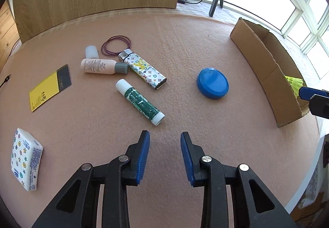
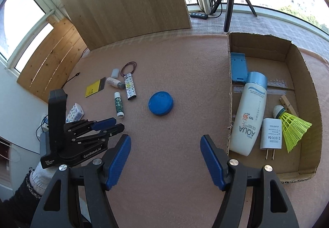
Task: Organize objects
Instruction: 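Close the right gripper on the blue round lid while the left gripper grasps the green lip balm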
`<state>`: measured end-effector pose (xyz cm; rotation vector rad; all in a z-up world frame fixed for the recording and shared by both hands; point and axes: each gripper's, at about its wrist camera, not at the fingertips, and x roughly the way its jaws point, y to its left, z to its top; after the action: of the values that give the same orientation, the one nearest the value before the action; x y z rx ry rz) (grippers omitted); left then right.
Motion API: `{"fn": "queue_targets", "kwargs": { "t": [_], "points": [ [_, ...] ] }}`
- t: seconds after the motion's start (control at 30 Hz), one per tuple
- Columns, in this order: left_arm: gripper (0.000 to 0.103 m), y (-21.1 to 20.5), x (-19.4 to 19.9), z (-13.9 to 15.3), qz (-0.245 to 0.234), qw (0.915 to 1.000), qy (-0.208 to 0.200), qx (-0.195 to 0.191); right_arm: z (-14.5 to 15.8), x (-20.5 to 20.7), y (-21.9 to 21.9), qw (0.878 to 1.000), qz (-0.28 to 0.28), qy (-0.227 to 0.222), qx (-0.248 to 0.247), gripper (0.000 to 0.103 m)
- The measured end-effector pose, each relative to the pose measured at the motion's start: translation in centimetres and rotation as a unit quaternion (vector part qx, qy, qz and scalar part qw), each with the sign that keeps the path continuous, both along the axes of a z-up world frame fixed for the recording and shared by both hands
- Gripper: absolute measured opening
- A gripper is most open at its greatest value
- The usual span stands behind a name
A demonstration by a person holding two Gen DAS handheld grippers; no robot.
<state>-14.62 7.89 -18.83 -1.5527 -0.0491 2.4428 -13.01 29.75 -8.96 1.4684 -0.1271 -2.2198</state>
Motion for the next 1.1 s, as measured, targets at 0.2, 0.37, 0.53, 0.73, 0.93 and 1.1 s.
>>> {"fn": "queue_targets", "kwargs": {
  "t": [0.2,0.37,0.53,0.73,0.93,1.1],
  "points": [
    [0.054,-3.1,0.6,0.5,0.041,0.9984,-0.013,0.037,-0.8,-1.4,-1.7,1.0,0.005,-0.009,0.001,0.066],
    [0.059,-3.2,-0.8,0.8,0.056,0.9976,-0.012,0.038,-1.8,-3.4,-3.2,1.0,0.006,-0.016,0.012,0.066],
    [0.059,-2.3,-3.0,0.9,0.06,0.998,-0.007,0.02,-3.3,-5.4,-4.4,0.999,-0.003,-0.034,0.019,0.066],
    [0.059,-1.8,-5.3,-0.2,0.068,0.9975,-0.021,0.001,-5.0,-6.8,-5.5,0.998,-0.006,-0.053,0.026,0.066],
    [0.046,-2.3,-6.2,-1.2,0.08,0.9962,-0.032,-0.011,-6.6,-7.4,-6.6,0.997,-0.004,-0.059,0.047,0.067],
    [0.027,-2.8,-6.3,-1.6,0.083,0.9958,-0.031,-0.021,-7.4,-7.9,-7.7,0.996,0.004,-0.054,0.072,0.067]
  ]
}}
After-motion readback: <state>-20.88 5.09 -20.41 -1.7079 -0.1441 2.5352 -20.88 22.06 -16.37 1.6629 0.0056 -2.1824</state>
